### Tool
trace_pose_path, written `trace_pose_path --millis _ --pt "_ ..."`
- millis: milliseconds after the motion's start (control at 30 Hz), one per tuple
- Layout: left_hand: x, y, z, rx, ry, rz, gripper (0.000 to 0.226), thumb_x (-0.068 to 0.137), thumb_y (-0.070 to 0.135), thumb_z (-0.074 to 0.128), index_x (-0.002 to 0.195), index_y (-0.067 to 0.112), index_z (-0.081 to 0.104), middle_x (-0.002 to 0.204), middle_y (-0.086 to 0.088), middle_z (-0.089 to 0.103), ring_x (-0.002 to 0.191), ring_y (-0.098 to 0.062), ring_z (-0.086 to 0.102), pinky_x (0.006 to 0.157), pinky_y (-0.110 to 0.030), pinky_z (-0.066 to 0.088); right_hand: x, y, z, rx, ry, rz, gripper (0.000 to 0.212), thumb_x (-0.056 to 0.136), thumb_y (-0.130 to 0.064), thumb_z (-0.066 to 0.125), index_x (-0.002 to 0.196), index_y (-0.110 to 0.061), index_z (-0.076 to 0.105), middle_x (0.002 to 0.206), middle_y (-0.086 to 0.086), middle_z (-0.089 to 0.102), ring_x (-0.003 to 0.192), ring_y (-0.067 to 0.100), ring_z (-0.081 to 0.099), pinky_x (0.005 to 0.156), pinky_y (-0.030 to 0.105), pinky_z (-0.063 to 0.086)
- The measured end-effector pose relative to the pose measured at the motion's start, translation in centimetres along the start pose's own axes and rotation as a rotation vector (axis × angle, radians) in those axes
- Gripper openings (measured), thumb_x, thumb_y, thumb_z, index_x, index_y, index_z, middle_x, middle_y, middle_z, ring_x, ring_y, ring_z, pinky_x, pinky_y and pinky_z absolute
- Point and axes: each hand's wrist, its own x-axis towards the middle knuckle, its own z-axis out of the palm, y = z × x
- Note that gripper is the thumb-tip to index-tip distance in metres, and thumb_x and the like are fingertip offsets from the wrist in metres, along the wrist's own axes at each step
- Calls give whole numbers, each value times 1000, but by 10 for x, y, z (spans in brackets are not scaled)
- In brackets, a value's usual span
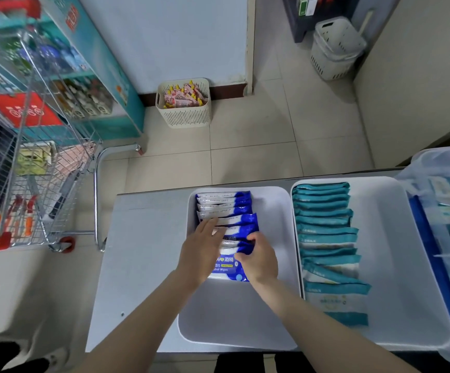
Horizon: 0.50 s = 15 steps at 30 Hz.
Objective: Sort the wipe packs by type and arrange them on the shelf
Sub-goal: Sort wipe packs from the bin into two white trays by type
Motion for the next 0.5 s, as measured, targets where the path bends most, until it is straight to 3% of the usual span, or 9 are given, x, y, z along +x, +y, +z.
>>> trace_pose_path --millis 100,267,500 --pt "-7 9 1 -125 56 -93 51 60 6 81 108 19 68 124 -4 61 114 -25 59 71 -33 58 2 2 -6 0 165 -43 45 72 -11 68 114 -17 52 112 -4 53 106 17 49 85 32 44" --pt "-28 31 17 -97 -23 12 54 49 14 84 99 21 67 102 3 63 89 -21 64 57 -26 52 0 -6 -5 -22 -67 -29 21 80 -14 62 100 -20 60 91 -8 59 84 17 57 73 25 41" --pt "-30 32 15 83 -38 -25 65 28 3 82 90 17 67 92 1 64 80 -22 63 47 -27 49 -8 1 -14 42 -89 -20 15 80 -18 59 94 -23 63 91 -4 68 84 19 65 77 34 54"
